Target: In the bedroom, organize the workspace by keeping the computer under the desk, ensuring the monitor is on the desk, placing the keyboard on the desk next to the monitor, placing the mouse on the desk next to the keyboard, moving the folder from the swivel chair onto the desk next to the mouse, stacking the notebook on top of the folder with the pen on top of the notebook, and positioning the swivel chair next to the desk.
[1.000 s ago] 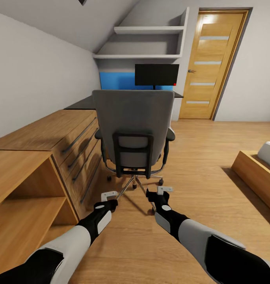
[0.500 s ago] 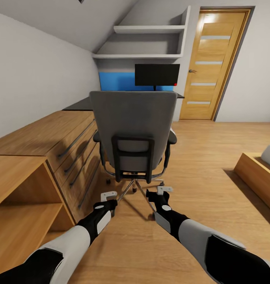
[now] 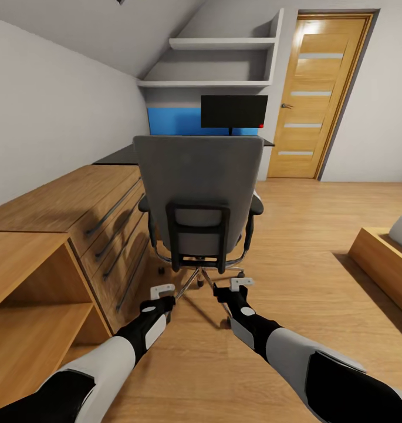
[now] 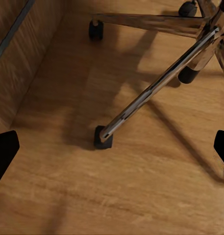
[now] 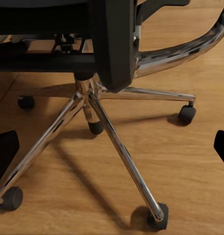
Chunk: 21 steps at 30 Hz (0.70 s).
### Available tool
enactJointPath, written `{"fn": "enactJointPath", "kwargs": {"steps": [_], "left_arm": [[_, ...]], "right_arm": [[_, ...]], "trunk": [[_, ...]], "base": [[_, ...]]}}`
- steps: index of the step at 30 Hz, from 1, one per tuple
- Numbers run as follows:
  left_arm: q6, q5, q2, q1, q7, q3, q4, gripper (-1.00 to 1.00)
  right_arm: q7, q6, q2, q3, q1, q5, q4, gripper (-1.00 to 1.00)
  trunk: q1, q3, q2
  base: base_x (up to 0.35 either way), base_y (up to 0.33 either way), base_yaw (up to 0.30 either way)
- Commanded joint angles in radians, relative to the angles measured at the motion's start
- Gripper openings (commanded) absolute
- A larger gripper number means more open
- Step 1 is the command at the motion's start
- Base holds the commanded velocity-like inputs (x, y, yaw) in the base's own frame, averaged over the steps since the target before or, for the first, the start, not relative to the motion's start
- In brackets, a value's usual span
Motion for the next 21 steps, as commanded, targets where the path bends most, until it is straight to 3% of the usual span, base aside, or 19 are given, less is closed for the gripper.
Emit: {"fn": "enactJointPath", "kwargs": {"steps": [1, 7, 14, 21], "left_arm": [[-0.005, 0.010, 0.000, 0.000, 0.007, -0.009, -0.001, 1.00], [-0.015, 0.010, -0.004, 0.000, 0.007, -0.012, -0.021, 1.00], [0.068, 0.012, -0.004, 0.000, 0.007, -0.009, -0.087, 1.00], [0.085, 0.011, -0.004, 0.000, 0.005, -0.007, -0.117, 1.00]], "right_arm": [[-0.005, -0.002, 0.000, 0.009, -0.001, -0.006, -0.001, 1.00], [-0.003, -0.003, -0.001, 0.008, 0.000, -0.005, -0.001, 1.00], [-0.003, -0.001, 0.000, 0.008, 0.000, -0.004, -0.001, 1.00], [-0.003, -0.003, 0.000, 0.008, 0.001, -0.004, -0.001, 1.00]], "trunk": [[0.000, -0.001, 0.000], [0.000, -0.001, 0.000], [0.000, -0.001, 0.000], [0.000, -0.001, 0.000]], "base": [[0.000, 0.000, 0.000], [0.000, 0.000, 0.000], [0.000, 0.000, 0.000], [0.000, 0.000, 0.000]]}}
